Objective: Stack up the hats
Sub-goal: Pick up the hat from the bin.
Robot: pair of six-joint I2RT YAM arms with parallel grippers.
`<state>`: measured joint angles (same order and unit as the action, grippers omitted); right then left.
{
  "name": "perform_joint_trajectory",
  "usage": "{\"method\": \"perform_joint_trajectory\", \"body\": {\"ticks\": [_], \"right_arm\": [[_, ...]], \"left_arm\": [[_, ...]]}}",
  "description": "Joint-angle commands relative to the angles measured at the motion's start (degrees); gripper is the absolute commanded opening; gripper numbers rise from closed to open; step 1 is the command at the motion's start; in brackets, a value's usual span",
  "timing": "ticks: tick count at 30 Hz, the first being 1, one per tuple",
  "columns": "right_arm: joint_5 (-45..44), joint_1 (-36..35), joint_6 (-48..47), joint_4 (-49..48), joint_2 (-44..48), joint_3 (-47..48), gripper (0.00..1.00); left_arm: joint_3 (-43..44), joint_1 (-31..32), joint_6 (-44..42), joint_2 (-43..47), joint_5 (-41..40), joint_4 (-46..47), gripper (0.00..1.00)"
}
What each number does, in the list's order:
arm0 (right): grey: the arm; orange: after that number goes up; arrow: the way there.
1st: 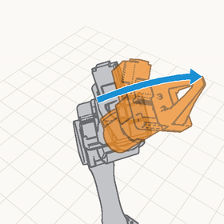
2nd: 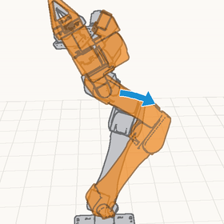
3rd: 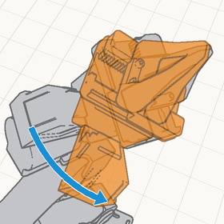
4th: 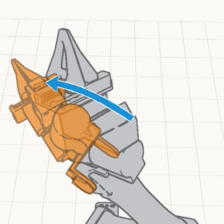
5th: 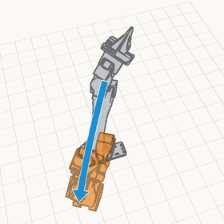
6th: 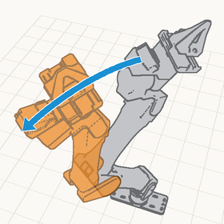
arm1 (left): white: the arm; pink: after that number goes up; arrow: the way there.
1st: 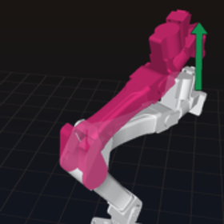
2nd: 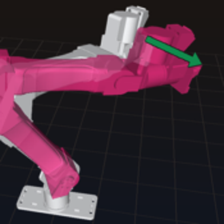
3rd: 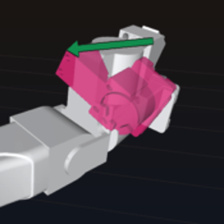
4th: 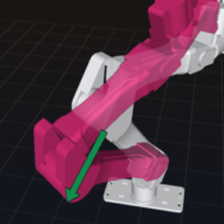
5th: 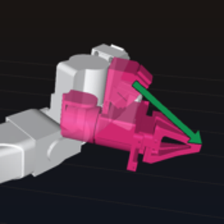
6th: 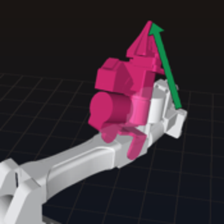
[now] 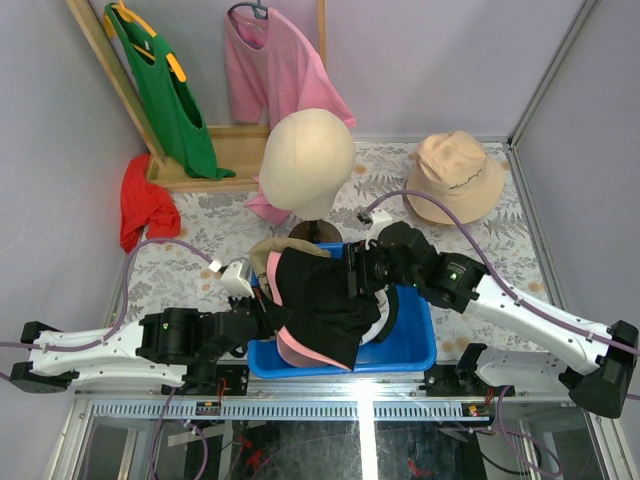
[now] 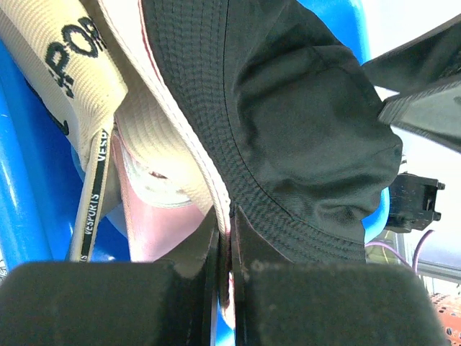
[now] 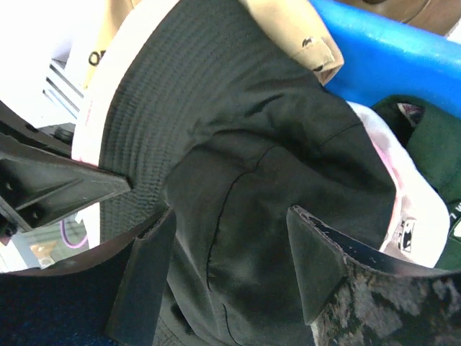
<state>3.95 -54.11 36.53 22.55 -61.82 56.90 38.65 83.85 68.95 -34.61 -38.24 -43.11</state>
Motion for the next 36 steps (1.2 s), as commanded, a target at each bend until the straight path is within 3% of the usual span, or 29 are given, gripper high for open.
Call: {"method": "perform_joint_trajectory", "body": {"ticks": [1, 9, 14, 18, 24, 36], "right_arm": [[-4.46, -2.72, 1.01, 1.2, -0.53, 1.95, 0.69], [-5.66, -3.1, 1.18, 4.4, -1.8, 1.32, 0.42], [-6.66, -3.12, 0.96, 5.34, -1.92, 1.7, 0.17], [-7.39, -3.12, 0.65, 6.07, -1.9, 2.27, 0.0], [-9.72, -3.12, 0.53, 7.6, -0.6, 3.53, 0.0], [-11.32, -3.12, 0.61, 9.76, 0.65, 5.34, 0.0]], "left_arm": [[1.04, -0.04, -0.13, -0.46, -0.96, 2.69, 0.0], [1.66, -0.12, -0.03, -1.48, -1.14, 3.03, 0.0], [1.65, -0.09, 0.49, -1.3, -1.4, 3.02, 0.01], [1.02, -0.07, 1.51, 0.15, -1.72, 3.0, 0.17], [1.03, -0.08, 2.69, 1.19, -2.11, 1.61, 0.24], [1.67, -0.12, 3.37, 1.28, -3.2, 0.48, 0.24]]}}
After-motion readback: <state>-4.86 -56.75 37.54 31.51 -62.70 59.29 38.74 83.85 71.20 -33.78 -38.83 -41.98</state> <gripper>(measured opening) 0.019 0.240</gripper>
